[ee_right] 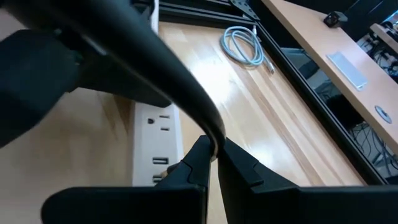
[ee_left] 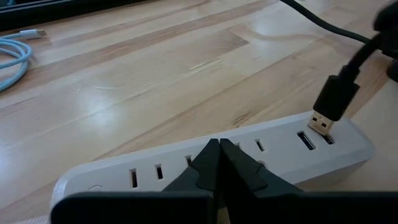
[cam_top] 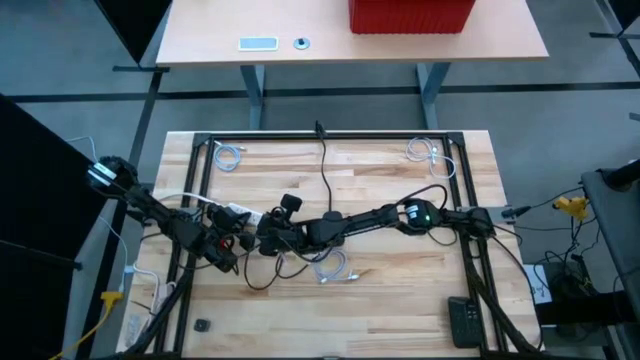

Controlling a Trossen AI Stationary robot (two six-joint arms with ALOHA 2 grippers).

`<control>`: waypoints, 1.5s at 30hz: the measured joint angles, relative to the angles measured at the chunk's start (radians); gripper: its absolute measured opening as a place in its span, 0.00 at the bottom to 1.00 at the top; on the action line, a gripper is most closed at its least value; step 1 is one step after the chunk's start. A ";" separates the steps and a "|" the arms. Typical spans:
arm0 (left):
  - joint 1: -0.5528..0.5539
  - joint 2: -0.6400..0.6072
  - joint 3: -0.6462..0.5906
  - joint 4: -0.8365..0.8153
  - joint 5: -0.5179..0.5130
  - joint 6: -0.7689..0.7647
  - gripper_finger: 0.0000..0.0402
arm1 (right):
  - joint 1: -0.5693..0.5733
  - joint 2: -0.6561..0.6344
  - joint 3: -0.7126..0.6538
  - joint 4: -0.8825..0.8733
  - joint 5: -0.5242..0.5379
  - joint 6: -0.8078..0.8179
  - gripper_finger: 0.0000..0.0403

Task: Insert USB
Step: Insert the left black charger cable into the white outlet extension

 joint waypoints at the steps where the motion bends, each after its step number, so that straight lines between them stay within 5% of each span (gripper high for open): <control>1: 0.000 0.000 0.000 0.000 0.000 0.000 0.00 | 0.002 0.000 0.000 -0.001 0.001 0.000 0.01; 23: 0.000 0.000 0.000 0.001 0.000 0.000 0.00 | 0.046 -0.006 0.007 -0.036 0.071 -0.036 0.01; 45: 0.000 0.000 0.000 0.003 0.000 0.000 0.00 | 0.033 -0.003 0.008 -0.039 0.033 -0.013 0.01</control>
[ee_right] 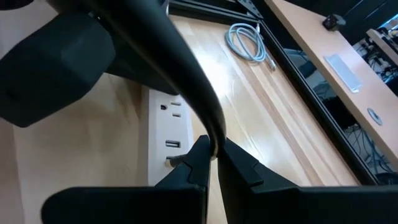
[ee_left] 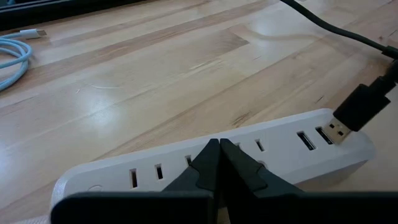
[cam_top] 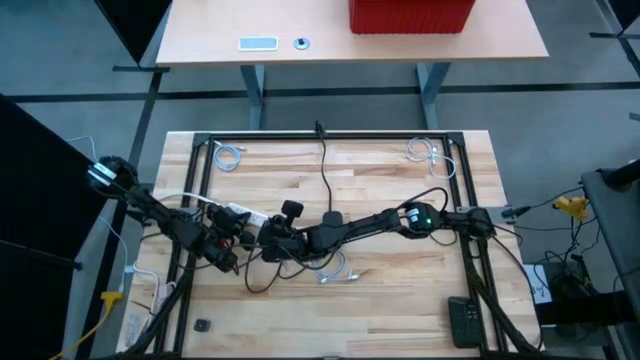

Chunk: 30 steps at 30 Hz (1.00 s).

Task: Insert USB
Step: Insert the left black charger cable into the white outlet extension

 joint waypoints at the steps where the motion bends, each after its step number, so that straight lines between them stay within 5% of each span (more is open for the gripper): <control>1: 0.000 0.000 0.000 0.000 0.000 0.000 0.00 | 0.000 0.000 0.000 -0.001 0.000 0.000 0.01; 21: 0.000 0.000 0.000 0.006 0.002 0.000 0.00 | -0.011 0.003 0.000 -0.018 0.008 -0.013 0.01; 30: 0.000 0.000 0.000 0.006 0.002 0.000 0.00 | -0.018 0.003 0.000 -0.010 -0.067 -0.005 0.01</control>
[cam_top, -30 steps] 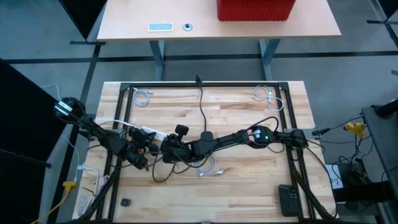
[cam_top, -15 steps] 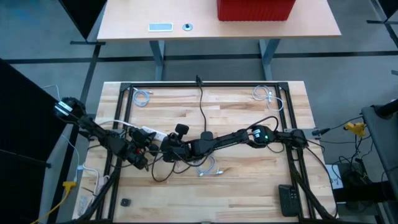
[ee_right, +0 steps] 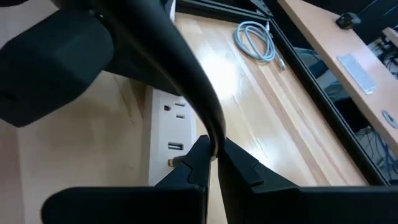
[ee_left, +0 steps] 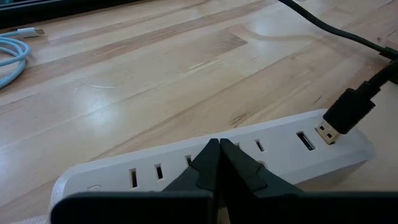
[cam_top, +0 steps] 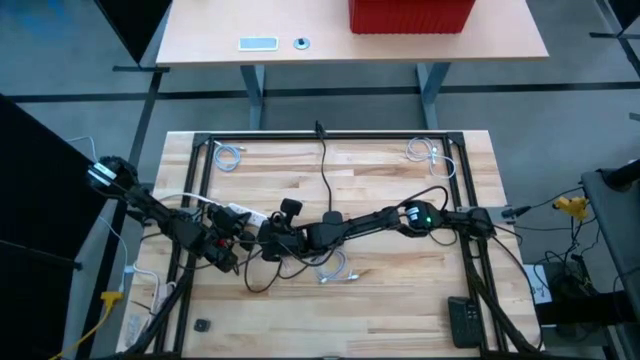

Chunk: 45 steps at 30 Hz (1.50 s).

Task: Insert USB
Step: Insert the left black charger cable into the white outlet extension, then insert the center white charger cable into the white outlet extension

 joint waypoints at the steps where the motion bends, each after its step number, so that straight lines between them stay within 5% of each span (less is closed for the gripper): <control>1: 0.000 0.000 0.000 0.000 0.000 0.000 0.00 | 0.000 0.000 -0.001 0.002 -0.001 -0.003 0.01; 28: 0.000 0.000 0.000 0.005 0.001 0.000 0.00 | -0.039 -0.012 -0.034 0.003 -0.228 0.031 0.01; 38: -0.001 0.000 0.001 0.002 0.005 0.004 0.00 | -0.027 -0.044 0.023 -0.047 -0.257 -0.003 0.32; 45: 0.000 -0.015 0.012 -0.016 0.023 0.036 0.00 | 0.022 -0.121 0.050 -0.153 -0.245 -0.066 0.38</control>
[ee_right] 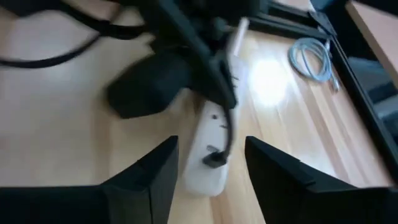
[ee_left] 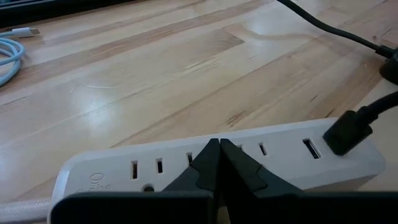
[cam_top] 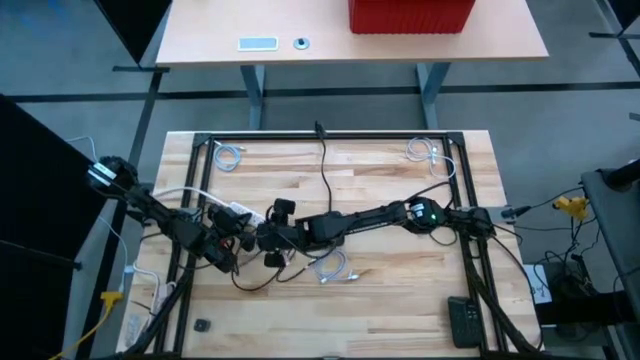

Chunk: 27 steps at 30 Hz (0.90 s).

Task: Insert USB
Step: Insert the center white charger cable into the white outlet extension

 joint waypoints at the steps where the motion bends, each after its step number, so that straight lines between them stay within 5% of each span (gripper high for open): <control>1: 0.000 -0.003 0.002 -0.003 0.003 0.006 0.00 | 0.007 -0.011 0.003 -0.015 0.002 -0.009 0.39; 7: 0.000 -0.023 0.027 -0.050 0.036 0.049 0.00 | 0.050 -0.083 0.018 -0.121 0.010 -0.049 0.42; 27: -0.001 -0.119 0.300 -0.684 0.323 0.105 0.00 | 0.101 -0.186 0.013 -0.323 0.000 0.010 0.30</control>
